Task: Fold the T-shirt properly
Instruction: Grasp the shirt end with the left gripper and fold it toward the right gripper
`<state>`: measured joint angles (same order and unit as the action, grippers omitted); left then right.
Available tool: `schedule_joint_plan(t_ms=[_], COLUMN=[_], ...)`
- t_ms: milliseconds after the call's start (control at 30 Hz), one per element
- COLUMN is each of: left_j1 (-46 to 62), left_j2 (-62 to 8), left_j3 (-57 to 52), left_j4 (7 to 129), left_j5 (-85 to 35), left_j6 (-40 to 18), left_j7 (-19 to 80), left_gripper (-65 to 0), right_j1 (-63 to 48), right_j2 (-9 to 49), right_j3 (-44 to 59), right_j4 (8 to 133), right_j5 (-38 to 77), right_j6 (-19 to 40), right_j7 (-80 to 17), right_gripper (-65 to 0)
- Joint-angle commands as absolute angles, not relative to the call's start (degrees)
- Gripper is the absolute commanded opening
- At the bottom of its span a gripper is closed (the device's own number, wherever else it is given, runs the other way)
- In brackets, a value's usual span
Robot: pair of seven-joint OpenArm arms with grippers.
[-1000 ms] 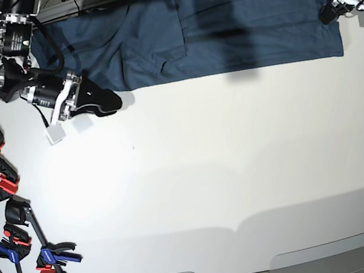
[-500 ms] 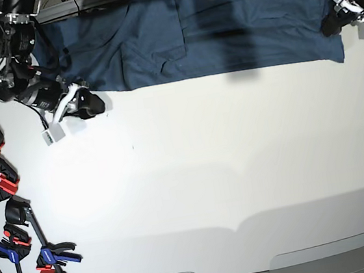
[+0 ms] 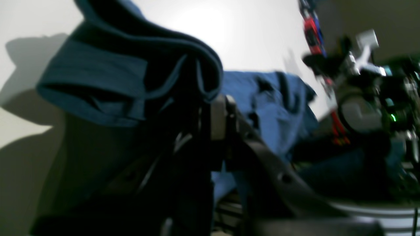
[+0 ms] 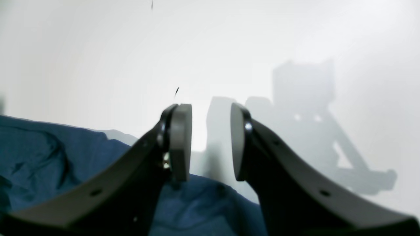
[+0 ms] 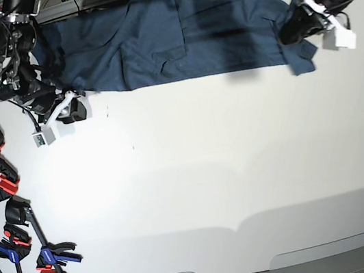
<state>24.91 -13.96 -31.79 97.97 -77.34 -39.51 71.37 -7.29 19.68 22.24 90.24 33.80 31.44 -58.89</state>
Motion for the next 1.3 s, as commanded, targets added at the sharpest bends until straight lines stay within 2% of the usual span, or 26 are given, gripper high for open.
schedule_joint_plan(t_ms=[0,100,267,667,933,1267], left_j1=[24.91,24.91,24.49,20.25,16.95,15.27], left_j2=[-14.39,-13.72,-12.03,-10.96,-6.68,-6.52], left_j3=[-30.48,-25.32,-18.0,-2.39,-0.23,-0.21], left_j4=[99.11,99.11,99.13,99.15,99.15,99.15], left_j5=[-79.13,-79.11,-78.96,-76.16,-64.38,-61.52], left_j6=[-40.0,-40.0,-40.0,-40.0,-40.0,-40.0], left_j7=[70.7,70.74,71.2,71.35,65.76,65.06], left_gripper=[-65.0,-65.0,-65.0,-65.0,-65.0,-65.0], right_j1=[-6.5,-6.5,-6.5,-6.5,-6.5,-6.5], right_j2=[20.47,20.47,20.47,20.47,20.47,20.47], right_j3=[22.55,22.55,22.55,22.55,22.55,22.55], right_j4=[91.29,91.29,91.29,91.29,91.29,91.29], right_j5=[34.41,32.71,27.49,26.98,27.05,27.18], right_j6=[31.46,31.07,26.94,26.74,26.74,26.74], right_j7=[-57.56,-57.54,-56.21,-55.75,-55.72,-55.7], right_gripper=[-46.8,-46.8,-46.8,-46.8,-46.8,-46.8])
